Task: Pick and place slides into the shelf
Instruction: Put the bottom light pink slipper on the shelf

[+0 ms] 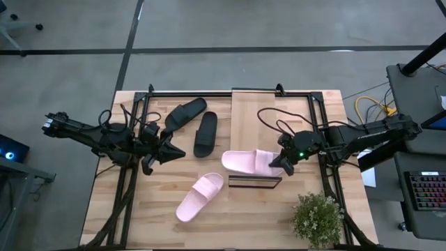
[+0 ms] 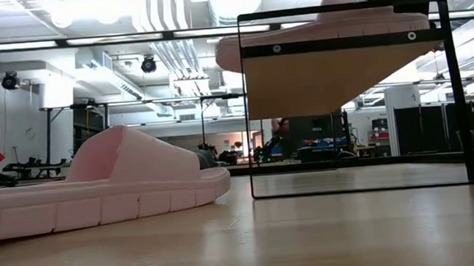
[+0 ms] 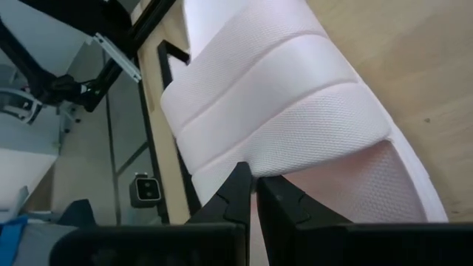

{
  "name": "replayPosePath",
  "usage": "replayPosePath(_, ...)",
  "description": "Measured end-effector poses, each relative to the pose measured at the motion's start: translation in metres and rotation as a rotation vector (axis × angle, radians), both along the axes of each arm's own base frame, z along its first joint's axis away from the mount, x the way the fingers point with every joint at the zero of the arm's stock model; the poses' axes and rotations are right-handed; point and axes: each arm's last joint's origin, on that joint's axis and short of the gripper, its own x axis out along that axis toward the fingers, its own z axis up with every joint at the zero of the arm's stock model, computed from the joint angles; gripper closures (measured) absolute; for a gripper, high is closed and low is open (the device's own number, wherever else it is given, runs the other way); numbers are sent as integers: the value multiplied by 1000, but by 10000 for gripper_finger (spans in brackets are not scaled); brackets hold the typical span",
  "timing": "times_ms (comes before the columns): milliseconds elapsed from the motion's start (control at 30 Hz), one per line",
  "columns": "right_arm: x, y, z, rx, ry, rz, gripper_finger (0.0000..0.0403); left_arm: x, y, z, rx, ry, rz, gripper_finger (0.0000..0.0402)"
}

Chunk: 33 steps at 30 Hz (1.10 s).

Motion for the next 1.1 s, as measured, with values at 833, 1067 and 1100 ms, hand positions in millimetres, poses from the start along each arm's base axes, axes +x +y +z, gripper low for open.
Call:
replayPosePath(833,-5,0,3,42,3,12,278,0,0,-4,28,22,7,402)
replayPosePath(1067,-16,-2,14,87,-58,-20,257,-3,1,-5,27,33,1,402)
replayPosePath(1100,-18,-3,16,86,-68,-28,255,-3,1,-4,23,30,-1,402)
